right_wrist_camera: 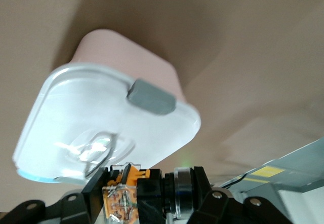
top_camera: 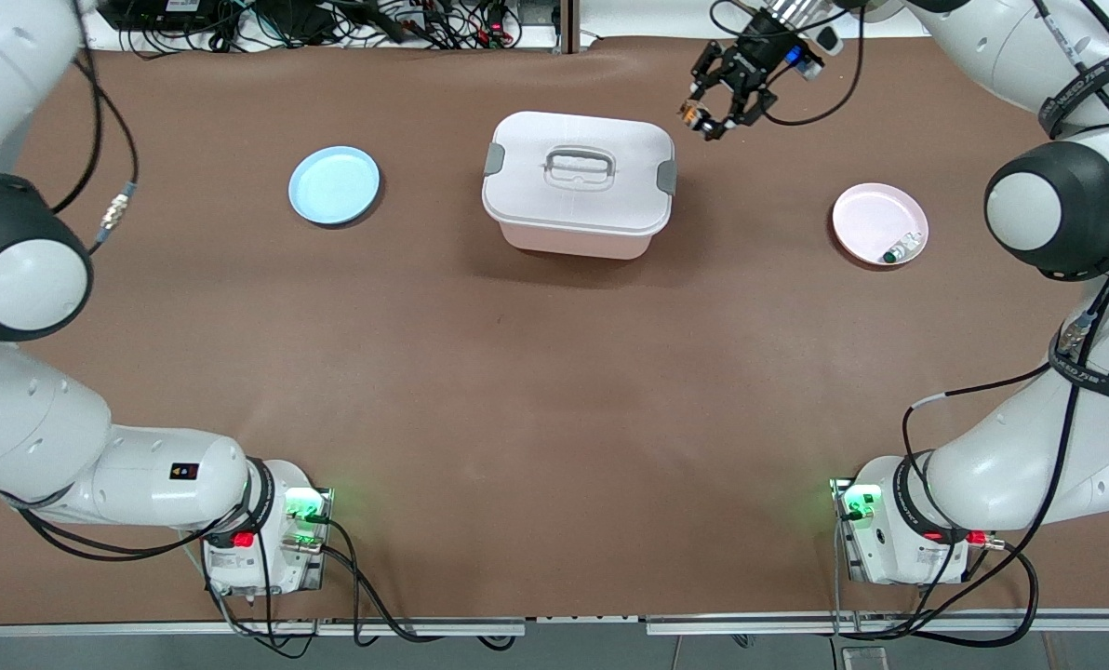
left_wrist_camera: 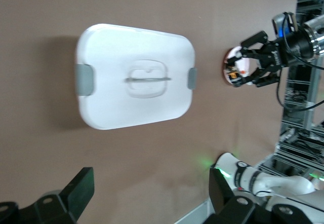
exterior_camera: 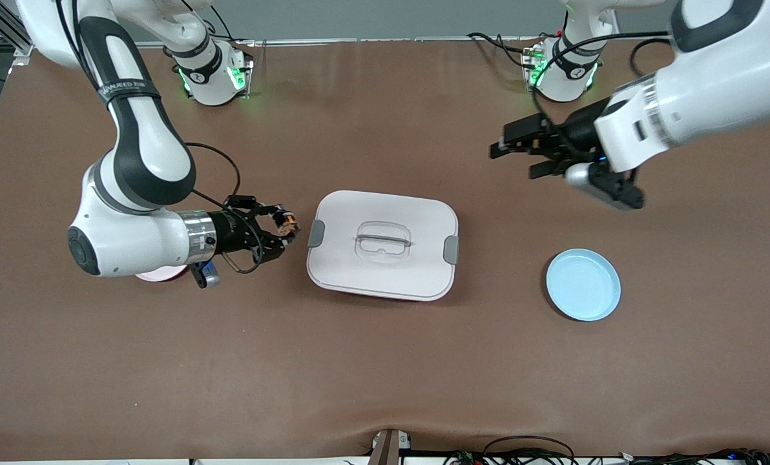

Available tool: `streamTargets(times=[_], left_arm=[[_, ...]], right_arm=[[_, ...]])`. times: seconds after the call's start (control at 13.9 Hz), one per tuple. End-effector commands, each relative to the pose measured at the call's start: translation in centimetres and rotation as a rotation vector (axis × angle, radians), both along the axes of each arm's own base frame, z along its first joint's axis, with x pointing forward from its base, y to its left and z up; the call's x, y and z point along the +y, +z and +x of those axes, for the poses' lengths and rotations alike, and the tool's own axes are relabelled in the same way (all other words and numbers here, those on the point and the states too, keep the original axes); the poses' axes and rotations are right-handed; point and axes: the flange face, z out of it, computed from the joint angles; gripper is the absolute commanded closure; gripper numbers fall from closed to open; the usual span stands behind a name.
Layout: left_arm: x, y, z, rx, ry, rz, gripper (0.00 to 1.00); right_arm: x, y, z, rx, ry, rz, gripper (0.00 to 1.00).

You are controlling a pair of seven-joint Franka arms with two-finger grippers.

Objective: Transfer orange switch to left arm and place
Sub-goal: 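Lift the switch over the box with the right gripper while the left gripper approaches, then close the left gripper on the switch held by the right gripper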

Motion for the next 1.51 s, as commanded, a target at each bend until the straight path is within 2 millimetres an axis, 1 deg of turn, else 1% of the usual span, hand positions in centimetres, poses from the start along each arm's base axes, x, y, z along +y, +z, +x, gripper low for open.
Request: streamTargets(times=[0.0, 0.14, 0.29, 0.36, 0.5, 0.58, 0.72, 0.87, 1.01, 1.15, 1.44], left_arm=[[-3.6, -2.8, 1.1, 0.035, 0.009, -0.064, 0.00], [-6.3, -4.8, 1.5, 0.029, 0.019, -0.090, 0.00], [-8.9, -6.4, 1.5, 0.012, 0.026, -0.103, 0.00], [-10.0, -7.1, 1.6, 0.007, 0.038, -0.117, 0.00], [-10.9, -8.9, 2.4, 0.034, 0.082, -0.165, 0.00], [-11.7, -9.9, 2.5, 0.042, 0.098, -0.181, 0.00], [-11.8, -11.5, 3.2, 0.059, 0.122, -0.192, 0.00], [-11.6, -12.9, 3.7, 0.072, 0.126, -0.186, 0.00], [-11.3, -13.4, 4.0, 0.072, 0.127, -0.179, 0.00], [-10.8, -13.7, 4.3, 0.070, 0.133, -0.173, 0.00], [-10.5, -14.5, 4.7, 0.068, 0.136, -0.167, 0.00]], right_arm=[[4.3, 1.0, 0.8, 0.037, -0.104, 0.000, 1.00], [8.1, 1.5, 1.0, 0.043, -0.164, -0.020, 1.00], [11.0, 2.3, 1.3, 0.037, -0.230, -0.024, 1.00], [12.0, 2.5, 1.5, 0.035, -0.262, -0.022, 1.00], [13.6, 2.8, 1.5, 0.047, -0.313, 0.013, 1.00], [13.9, 2.9, 1.7, 0.047, -0.342, 0.037, 1.00], [15.0, 3.0, 1.5, 0.064, -0.372, 0.069, 1.00], [15.4, 3.2, 1.4, 0.076, -0.403, 0.073, 1.00], [16.2, 4.1, 1.4, 0.077, -0.439, 0.082, 1.00], [16.8, 4.6, 1.4, 0.089, -0.477, 0.108, 1.00], [17.3, 4.1, 1.3, 0.127, -0.493, 0.128, 1.00]])
